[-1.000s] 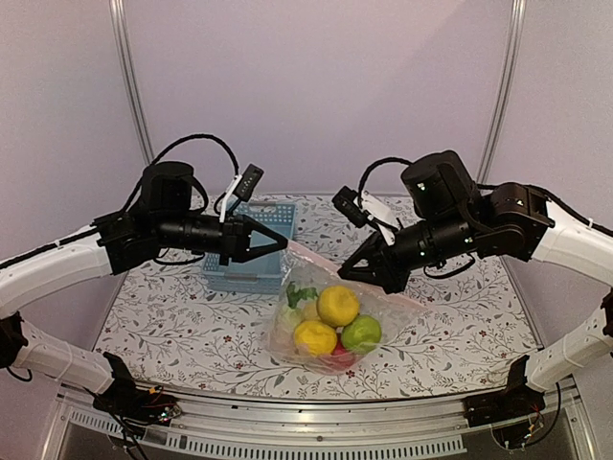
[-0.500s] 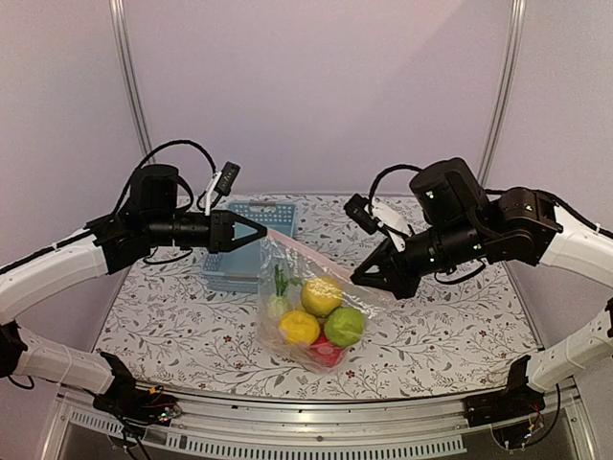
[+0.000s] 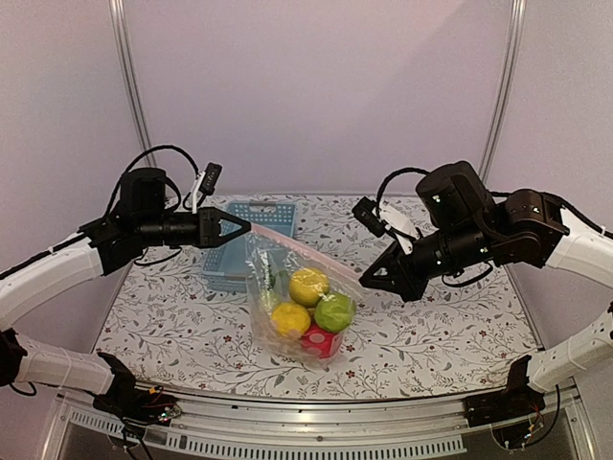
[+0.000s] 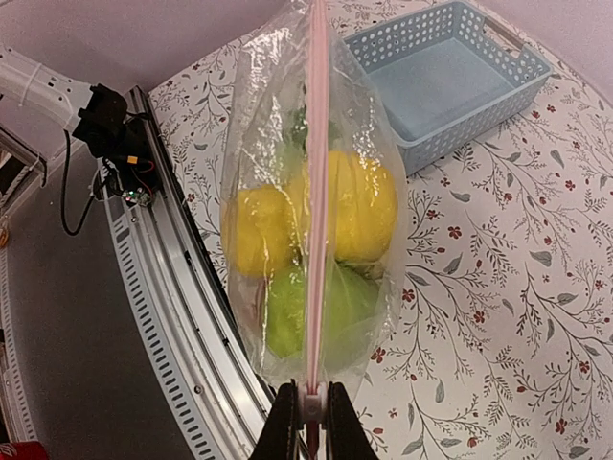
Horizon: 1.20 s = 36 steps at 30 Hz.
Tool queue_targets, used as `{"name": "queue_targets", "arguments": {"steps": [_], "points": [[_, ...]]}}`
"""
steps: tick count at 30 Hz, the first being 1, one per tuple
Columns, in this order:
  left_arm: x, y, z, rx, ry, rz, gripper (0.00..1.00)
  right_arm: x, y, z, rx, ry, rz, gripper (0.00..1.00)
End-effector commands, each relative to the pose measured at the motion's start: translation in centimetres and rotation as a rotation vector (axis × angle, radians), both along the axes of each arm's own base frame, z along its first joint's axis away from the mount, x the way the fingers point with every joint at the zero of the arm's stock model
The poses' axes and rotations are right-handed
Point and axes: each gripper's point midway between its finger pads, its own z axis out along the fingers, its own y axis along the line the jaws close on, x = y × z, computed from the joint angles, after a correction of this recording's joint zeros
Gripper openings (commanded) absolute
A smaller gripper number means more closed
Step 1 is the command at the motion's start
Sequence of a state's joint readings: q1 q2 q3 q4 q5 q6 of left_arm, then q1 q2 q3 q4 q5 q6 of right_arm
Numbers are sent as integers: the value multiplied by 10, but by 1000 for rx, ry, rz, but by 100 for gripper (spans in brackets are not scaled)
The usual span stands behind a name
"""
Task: Place the food in the zip-top bag and seal the zipper
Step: Zip the zipper on the zipper food storage bag, then place the zipper food storage bag at the center of the board.
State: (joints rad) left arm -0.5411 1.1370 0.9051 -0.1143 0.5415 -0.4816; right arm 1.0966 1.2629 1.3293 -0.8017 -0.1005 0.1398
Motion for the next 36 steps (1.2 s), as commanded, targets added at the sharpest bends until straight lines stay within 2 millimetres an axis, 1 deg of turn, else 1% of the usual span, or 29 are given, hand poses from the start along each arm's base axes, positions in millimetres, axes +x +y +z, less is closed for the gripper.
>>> {"name": "queue_targets", "arguments": {"steps": [1, 5, 14, 15, 17, 18, 20, 21, 23, 24, 25, 27, 28, 32, 34, 36], "points": [[26, 27, -1, 6, -16, 147, 0, -11, -27, -17, -93, 49, -20, 0], [28, 29, -1, 3, -15, 156, 0, -11, -29, -16, -92, 46, -28, 0], [28, 28, -5, 7, -14, 143, 0, -11, -28, -14, -84, 46, -24, 0], [27, 28, -4, 8, -18, 135, 0, -12, -27, -13, -76, 47, -20, 1], [26, 26, -3, 12, -25, 121, 1, -12, -25, -9, -56, 46, -18, 13], [25, 26, -2, 13, -32, 114, 4, -13, -25, -6, -46, 43, -17, 17], [25, 25, 0, 13, -42, 105, 16, -12, -23, -3, -29, 38, -19, 35], [25, 25, 2, 13, -45, 102, 25, -10, -22, 0, -22, 32, -26, 43], [25, 25, 5, 12, -56, 101, 45, -4, -23, 3, -18, 19, -57, 58], [25, 25, 7, 13, -60, 104, 59, -2, -23, 5, -18, 13, -69, 64], [27, 26, 8, 15, -63, 110, 68, 1, -23, 6, -20, 7, -84, 68], [29, 28, 11, 24, -76, 129, 80, 7, -23, 8, -19, -4, -115, 79], [31, 30, 13, 27, -84, 144, 85, 9, -23, 9, -18, -6, -122, 83], [39, 43, 16, 44, -105, 225, 99, 32, -34, 14, -20, -56, -232, 97], [46, 51, 14, 62, -105, 267, 100, 45, -42, 15, -16, -61, -294, 99], [54, 62, 7, 89, -87, 322, 100, 59, -51, 15, -12, -68, -361, 99]]}}
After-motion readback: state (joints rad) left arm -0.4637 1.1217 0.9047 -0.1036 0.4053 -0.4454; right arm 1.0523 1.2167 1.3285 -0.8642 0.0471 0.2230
